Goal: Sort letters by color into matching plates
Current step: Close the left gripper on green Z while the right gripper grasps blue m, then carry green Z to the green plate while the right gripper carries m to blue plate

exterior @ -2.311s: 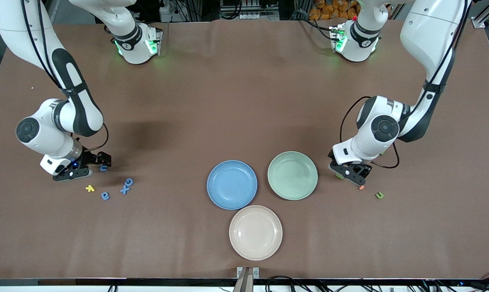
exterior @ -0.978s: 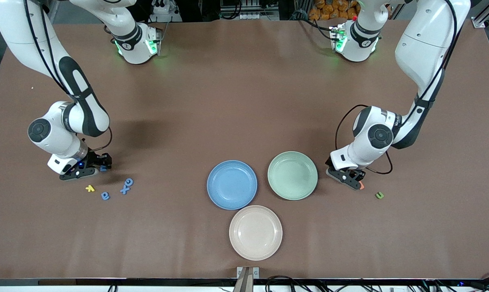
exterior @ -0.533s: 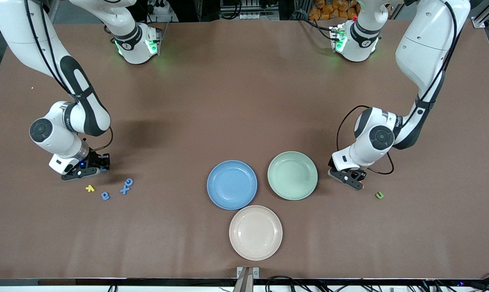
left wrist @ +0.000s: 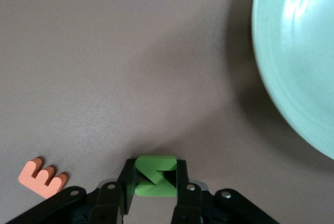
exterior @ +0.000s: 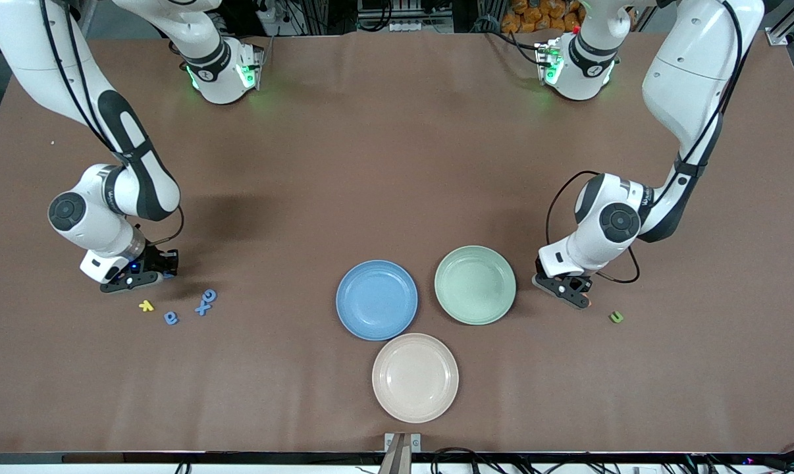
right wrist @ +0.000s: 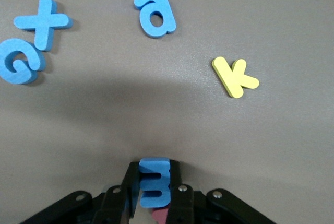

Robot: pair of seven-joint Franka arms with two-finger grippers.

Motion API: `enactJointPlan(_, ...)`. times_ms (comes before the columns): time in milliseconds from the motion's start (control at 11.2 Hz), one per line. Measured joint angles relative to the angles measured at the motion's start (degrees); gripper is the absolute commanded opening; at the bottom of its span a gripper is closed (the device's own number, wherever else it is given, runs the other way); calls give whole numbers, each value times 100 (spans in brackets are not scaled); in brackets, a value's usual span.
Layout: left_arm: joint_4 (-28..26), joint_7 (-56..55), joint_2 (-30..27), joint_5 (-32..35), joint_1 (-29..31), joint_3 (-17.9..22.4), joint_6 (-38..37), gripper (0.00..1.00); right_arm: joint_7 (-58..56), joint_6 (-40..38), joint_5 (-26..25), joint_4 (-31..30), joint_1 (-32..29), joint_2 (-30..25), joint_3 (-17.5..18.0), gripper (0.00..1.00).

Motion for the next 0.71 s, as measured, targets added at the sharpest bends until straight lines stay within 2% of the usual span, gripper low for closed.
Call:
enactJointPlan(356,158,-2,-177,0,32,12,20,0,14,-37,2,98,-2,-2,-1,12)
enactJointPlan(711,450,-38,-494,-6,14,-62,-451,0,363,-1358,4,949,9,-144,97,13)
